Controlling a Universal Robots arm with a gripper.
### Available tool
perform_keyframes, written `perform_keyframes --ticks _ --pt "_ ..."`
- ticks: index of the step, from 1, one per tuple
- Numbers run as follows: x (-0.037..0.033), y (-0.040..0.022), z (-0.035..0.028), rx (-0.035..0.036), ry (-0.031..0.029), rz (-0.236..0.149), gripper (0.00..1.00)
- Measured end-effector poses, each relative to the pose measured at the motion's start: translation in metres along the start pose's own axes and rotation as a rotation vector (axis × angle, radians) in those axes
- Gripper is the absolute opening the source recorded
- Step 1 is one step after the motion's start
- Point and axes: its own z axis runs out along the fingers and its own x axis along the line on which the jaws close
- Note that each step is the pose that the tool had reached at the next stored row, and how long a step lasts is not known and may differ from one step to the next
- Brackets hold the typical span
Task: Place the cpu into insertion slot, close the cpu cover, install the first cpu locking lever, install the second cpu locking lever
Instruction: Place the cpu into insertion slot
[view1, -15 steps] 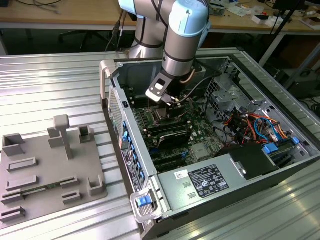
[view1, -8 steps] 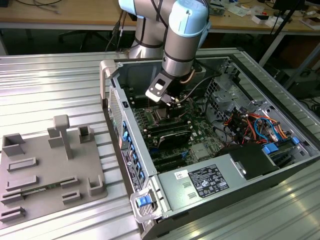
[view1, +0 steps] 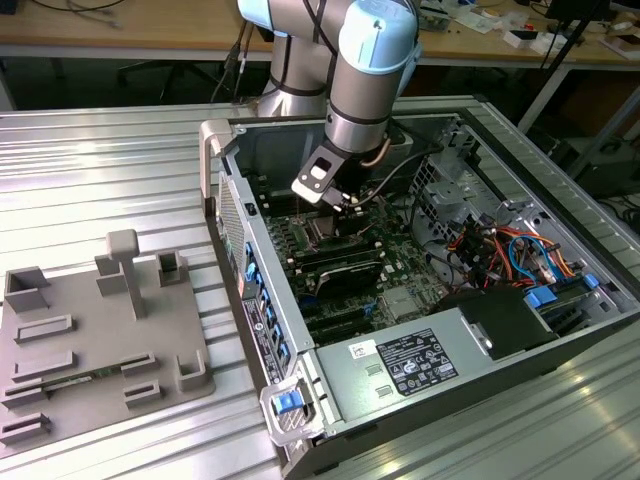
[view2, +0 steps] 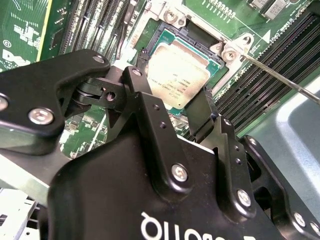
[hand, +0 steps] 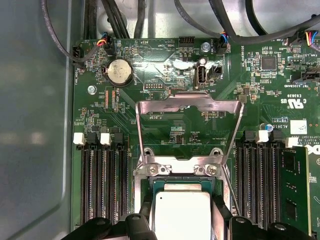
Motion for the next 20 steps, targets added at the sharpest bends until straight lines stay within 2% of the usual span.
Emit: perform_keyframes --ticks 10,11,12,13,20 --pt "0.0002 0.0002 0.0006 -0.0009 0.0012 0.0 0.56" --pt "0.0002 0.0002 0.0005 -0.0006 0.001 0.0 0.61" --pt "0.0001 0.0001 0.0003 -0.0003 0.0005 0.0 0.61" --pt "0.0 0.0001 0.0002 -0.0001 0.0003 0.0 0.68" --pt "0.0 0.0001 -0.0008 -0.0003 0.0006 -0.003 0.68"
